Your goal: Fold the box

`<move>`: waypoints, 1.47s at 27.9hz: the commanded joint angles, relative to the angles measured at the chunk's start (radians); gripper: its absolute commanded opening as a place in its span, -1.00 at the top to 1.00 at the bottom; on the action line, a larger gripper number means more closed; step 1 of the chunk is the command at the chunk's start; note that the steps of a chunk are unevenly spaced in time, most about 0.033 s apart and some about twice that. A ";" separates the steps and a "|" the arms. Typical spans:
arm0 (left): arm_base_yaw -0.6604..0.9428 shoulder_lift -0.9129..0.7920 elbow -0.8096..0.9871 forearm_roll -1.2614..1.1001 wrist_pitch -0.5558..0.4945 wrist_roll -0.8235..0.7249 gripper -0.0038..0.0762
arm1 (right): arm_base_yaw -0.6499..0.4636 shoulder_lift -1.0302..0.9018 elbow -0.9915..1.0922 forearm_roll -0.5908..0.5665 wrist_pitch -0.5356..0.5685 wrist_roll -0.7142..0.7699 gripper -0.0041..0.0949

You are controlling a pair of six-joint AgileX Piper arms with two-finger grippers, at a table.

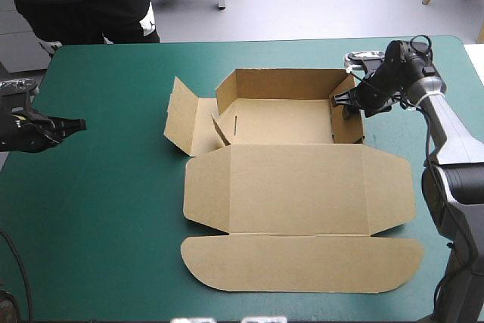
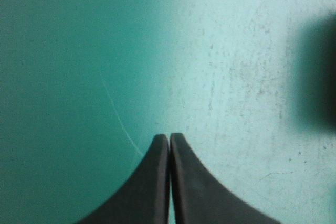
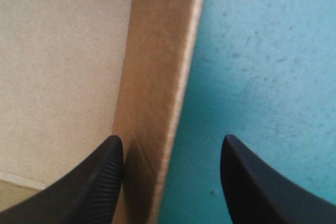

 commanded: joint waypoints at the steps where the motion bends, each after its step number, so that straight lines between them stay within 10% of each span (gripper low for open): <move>1: 0.002 -0.033 -0.028 -0.027 -0.024 -0.001 0.93 | 0.000 -0.028 -0.023 0.002 0.009 -0.004 -0.09; 7: 0.002 -0.033 -0.028 -0.027 0.007 -0.001 0.93 | 0.000 -0.021 -0.023 0.006 0.009 0.004 0.17; 12: 0.002 -0.033 -0.028 -0.027 0.007 -0.001 0.93 | 0.000 -0.021 -0.023 0.006 0.017 0.002 0.97; 26: 0.000 -0.033 -0.028 -0.025 0.005 -0.001 0.91 | 0.000 -0.097 -0.025 0.037 0.037 -0.001 0.96; 31: 0.000 -0.033 -0.028 -0.023 0.003 -0.001 0.54 | -0.031 -0.166 -0.023 0.118 0.037 -0.001 0.96; 37: 0.000 -0.033 -0.028 -0.071 -0.010 -0.001 -0.36 | -0.083 -0.267 -0.021 0.186 0.037 -0.010 0.96; 41: 0.000 -0.029 -0.028 -0.330 -0.035 -0.001 -0.34 | -0.101 -0.343 -0.021 0.297 0.037 -0.045 0.96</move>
